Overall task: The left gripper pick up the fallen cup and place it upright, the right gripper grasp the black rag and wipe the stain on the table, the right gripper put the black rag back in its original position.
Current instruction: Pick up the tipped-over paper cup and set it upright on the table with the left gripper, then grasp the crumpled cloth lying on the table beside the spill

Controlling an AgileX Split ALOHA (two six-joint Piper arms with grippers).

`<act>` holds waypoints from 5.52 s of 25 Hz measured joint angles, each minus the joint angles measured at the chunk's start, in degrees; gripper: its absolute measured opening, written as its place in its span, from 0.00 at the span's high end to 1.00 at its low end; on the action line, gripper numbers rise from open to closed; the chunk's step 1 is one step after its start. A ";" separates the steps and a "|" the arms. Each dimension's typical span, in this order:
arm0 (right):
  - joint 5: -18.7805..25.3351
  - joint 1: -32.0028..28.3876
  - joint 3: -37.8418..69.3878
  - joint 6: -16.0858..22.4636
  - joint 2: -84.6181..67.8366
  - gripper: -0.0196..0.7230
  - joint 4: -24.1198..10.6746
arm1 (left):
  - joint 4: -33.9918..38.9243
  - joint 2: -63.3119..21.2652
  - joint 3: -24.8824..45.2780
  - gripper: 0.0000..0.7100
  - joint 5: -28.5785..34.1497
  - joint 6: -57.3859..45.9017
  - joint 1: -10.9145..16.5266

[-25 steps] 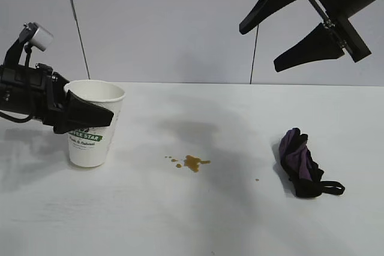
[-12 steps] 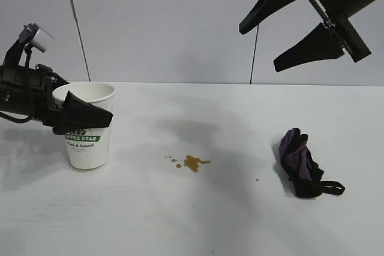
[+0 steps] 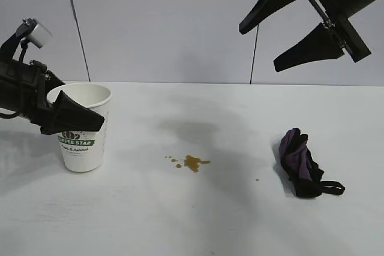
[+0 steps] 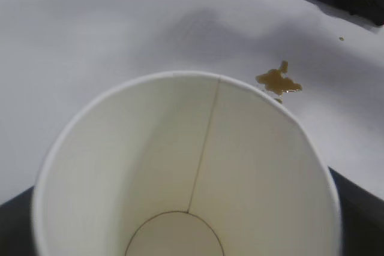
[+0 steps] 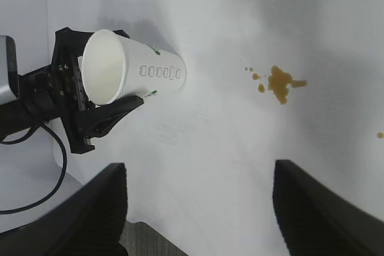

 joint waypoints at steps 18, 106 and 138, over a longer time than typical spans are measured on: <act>0.00 0.00 0.00 -0.41 0.00 0.34 0.11 | 3.05 -1.66 0.00 0.04 -2.50 -4.62 0.00; 0.01 0.00 0.00 -1.28 0.00 0.34 1.16 | 78.67 -87.13 -3.98 0.02 11.34 -113.28 0.00; 11.59 0.00 -1.29 -6.58 0.00 0.34 -4.05 | 84.08 -113.06 26.43 0.02 18.67 -123.14 0.00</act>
